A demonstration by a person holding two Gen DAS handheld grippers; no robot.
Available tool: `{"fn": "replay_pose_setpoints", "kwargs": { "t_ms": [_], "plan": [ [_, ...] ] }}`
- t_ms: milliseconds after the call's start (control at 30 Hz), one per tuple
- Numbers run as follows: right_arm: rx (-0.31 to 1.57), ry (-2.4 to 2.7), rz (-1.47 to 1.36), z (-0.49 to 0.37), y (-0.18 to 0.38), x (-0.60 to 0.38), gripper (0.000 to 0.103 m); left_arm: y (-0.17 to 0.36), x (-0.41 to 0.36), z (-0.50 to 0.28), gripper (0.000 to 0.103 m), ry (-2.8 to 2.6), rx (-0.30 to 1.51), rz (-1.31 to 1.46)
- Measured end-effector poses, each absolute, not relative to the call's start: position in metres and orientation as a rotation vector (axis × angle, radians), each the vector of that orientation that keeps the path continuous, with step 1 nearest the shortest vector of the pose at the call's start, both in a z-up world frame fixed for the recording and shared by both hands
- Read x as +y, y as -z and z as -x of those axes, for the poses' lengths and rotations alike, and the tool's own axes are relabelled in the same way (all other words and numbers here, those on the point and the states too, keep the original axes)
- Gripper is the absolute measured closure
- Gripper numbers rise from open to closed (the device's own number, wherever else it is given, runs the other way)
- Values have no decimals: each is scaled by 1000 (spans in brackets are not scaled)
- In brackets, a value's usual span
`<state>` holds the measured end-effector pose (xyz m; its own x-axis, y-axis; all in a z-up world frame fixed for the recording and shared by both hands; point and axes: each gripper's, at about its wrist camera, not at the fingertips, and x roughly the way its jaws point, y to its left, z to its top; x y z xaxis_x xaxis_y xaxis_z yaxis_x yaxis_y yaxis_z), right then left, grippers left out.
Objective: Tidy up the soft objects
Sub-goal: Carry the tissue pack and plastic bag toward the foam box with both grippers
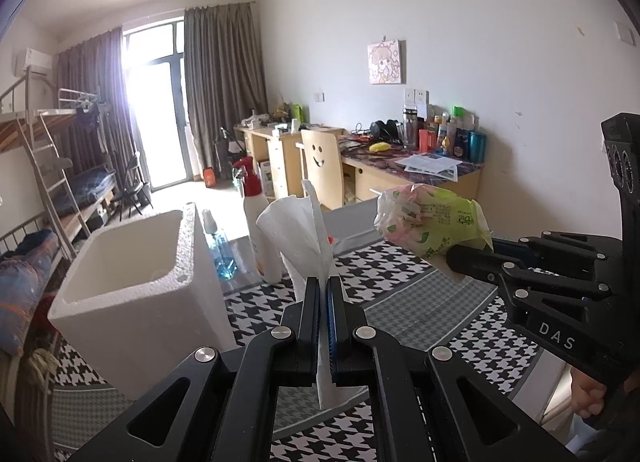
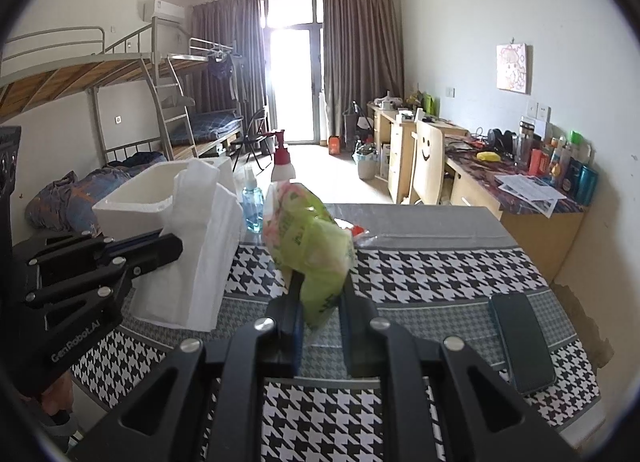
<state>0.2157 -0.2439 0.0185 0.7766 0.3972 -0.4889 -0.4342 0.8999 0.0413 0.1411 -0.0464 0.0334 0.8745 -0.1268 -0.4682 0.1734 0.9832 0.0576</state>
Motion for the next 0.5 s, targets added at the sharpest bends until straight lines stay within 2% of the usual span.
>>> {"fn": "replay_pose_setpoints", "kwargs": {
  "t_ms": [500],
  "plan": [
    [481, -480, 53, -226, -33, -230, 84, -50, -32, -152, 99, 117, 448, -91]
  ]
}}
